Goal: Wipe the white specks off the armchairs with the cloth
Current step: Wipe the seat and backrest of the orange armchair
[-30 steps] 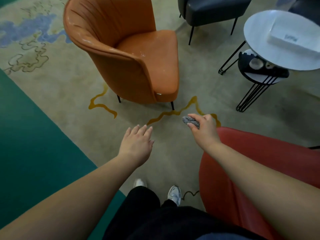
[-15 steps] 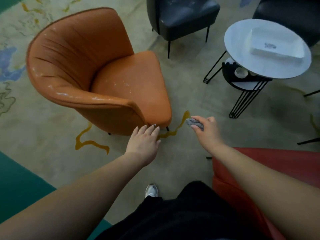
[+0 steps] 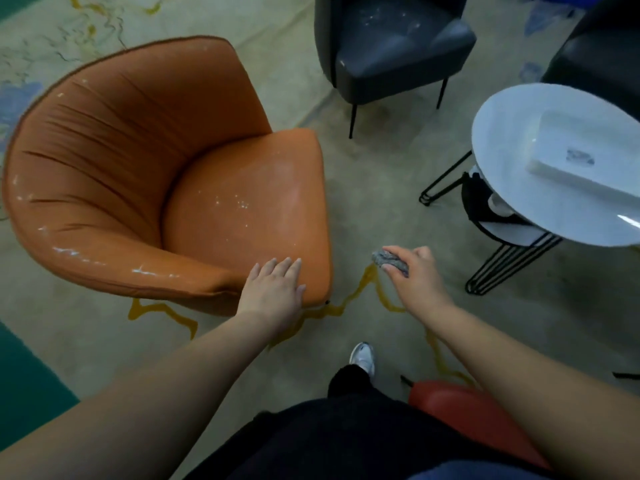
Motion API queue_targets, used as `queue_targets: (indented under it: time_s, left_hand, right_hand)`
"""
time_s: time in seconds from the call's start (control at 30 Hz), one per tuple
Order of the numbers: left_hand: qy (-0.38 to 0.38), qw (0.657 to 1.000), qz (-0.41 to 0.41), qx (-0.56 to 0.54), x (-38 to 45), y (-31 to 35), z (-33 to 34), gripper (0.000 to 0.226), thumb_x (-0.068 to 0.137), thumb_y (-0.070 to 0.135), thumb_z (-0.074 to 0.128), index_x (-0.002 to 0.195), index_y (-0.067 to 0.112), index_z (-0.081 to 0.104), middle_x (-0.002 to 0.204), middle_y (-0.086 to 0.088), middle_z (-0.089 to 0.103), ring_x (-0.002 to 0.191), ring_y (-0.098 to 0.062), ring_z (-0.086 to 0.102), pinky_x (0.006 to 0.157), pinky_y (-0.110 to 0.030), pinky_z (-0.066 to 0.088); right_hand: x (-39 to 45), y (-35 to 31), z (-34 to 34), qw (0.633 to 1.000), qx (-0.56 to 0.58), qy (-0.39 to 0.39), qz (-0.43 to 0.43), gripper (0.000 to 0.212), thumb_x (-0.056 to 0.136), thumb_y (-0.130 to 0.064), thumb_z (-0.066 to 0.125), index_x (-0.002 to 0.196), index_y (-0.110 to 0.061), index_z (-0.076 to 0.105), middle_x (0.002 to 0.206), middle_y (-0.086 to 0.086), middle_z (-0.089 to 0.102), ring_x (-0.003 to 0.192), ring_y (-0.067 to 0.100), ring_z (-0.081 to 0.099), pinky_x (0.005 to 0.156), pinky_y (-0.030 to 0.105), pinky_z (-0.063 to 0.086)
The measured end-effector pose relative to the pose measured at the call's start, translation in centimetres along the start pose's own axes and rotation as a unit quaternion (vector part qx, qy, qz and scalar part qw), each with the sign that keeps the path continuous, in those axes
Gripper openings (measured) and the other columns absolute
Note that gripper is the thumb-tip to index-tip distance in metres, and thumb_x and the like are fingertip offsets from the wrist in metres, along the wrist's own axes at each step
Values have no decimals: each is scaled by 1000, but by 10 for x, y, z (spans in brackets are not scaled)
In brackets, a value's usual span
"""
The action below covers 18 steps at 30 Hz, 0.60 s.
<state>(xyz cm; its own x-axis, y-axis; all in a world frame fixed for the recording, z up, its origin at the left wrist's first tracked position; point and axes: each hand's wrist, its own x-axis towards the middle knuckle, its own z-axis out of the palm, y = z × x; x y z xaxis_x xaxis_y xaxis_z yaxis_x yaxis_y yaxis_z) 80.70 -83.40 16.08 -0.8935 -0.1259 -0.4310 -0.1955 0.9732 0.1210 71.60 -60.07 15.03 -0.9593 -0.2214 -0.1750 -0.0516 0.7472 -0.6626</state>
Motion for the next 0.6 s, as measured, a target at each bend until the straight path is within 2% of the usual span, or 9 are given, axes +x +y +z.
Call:
queue_targets:
  time_s: [0.23,0.37,0.5,0.6]
  left_hand:
    - [12,995,-87,-38,40,-5,-27,54,103,43,24,153,24,16,158,2,24,146,-22,17,120,-42,12]
    - [8,990,-129,-54,61,-27,-33,55,103,42,25,153,23,16,158,2,23,145,-23,17,119,-43,13]
    - [3,987,-142,-73,93,-50,-39,55,103,42,25,154,23,14,159,1,22,146,-24,16,119,-44,12]
    - [11,985,-150,-82,114,-64,-48,56,103,43,24,154,23,13,159,0,21,146,-23,15,119,-43,11]
  right_hand:
    - [95,-32,-3,996,1,-66,-60,34,91,-18,64,125,-20,63,103,3,40,90,13,49,86,13,31]
    - [141,-57,10,989,-5,-103,-107,34,88,-11,66,122,-14,65,100,8,40,89,17,48,82,10,29]
    - [187,-77,17,983,-13,-104,-148,33,87,-9,67,120,-13,66,97,8,40,86,16,47,84,16,35]
    - [216,-90,22,981,-20,-108,-159,33,88,-10,67,121,-14,65,97,5,38,85,13,46,83,12,32]
